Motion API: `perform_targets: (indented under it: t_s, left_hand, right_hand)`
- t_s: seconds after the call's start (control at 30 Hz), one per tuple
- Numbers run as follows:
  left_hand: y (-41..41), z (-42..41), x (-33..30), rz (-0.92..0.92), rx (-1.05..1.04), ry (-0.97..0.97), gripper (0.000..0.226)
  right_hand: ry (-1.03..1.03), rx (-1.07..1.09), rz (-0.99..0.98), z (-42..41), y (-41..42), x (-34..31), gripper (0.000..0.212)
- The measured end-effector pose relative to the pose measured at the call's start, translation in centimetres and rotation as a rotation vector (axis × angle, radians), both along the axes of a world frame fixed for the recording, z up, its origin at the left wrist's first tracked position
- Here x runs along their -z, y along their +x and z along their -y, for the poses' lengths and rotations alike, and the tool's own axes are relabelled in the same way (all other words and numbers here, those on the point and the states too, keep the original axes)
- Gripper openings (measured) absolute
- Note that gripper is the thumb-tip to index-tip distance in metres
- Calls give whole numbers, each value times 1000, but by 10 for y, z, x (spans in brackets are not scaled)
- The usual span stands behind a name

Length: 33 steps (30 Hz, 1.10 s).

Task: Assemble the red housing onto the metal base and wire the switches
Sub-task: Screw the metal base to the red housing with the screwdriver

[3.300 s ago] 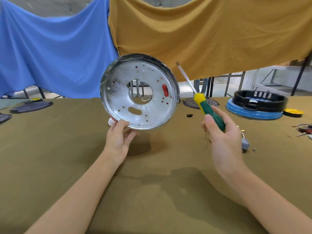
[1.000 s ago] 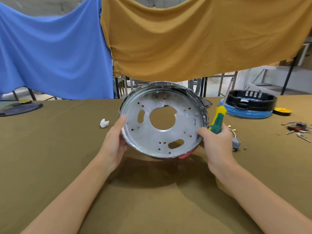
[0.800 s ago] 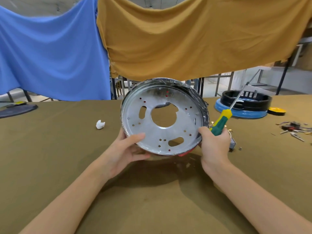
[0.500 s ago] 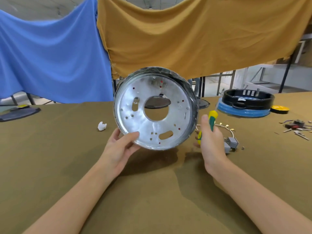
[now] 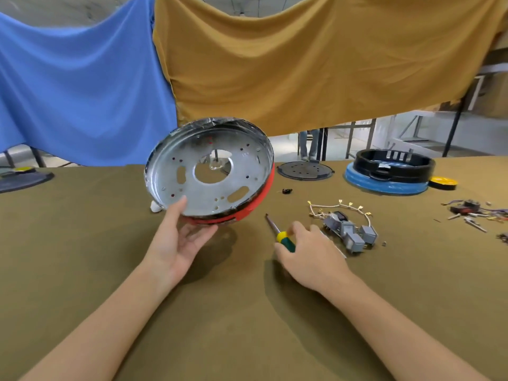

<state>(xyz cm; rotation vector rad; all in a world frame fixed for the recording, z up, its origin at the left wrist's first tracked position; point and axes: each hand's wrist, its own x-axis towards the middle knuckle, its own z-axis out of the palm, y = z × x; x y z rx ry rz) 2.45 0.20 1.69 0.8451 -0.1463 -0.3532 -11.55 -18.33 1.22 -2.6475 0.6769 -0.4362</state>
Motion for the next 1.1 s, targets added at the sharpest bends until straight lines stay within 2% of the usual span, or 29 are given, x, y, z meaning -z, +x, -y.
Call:
perform_targets:
  t_s: [0.07,0.13,0.17,0.23,0.3,0.37,0.43,0.6,0.8,0.87,0.97,1.03,1.1]
  left_hand:
    - [-2,2,1,-12,40,33,33]
    - [-4,3,2,-14,89,63,44]
    - [-4,4,3,-10,111,75,48]
    - [-4,4,5,21,153,101,51]
    - [-3,5,6,59,194,119,48]
    - [-3,7,7,88,229,126,45]
    - [-3,9,8,113,253,119,44]
    - [-3,7,9,140,292,106,46]
    - [-7,7,10,179,348,93,57]
    - [-7,6,9,177,343,78,59]
    - [-9,5,8,171,303,66,55]
    - [-11,6,5,156,272,66,54]
    - [-13,8,3,134,236,85,55]
  right_hand:
    - [135,12,61,6,-1,-6,40]
    - [239,83,229,25,-5,-17,27]
    - [224,148,279,40,-9,-23,18]
    - [156,277,231,74,-21,-34,9]
    - [98,355,55,104,-35,-39,13]
    - [53,377,-123,123,-44,-36,16]
    - [47,380,-205,131,-48,-28,17]
    - [-8,415,-138,136,-43,-12,8]
    - [-46,438,-122,137,-43,-4,9]
    - [-19,447,-41,136,-44,-6,8]
    - [109,280,275,117,-46,-17,7]
    - [278,27,520,88,-45,-31,10]
    - [432,-234,594,53,-40,-44,12]
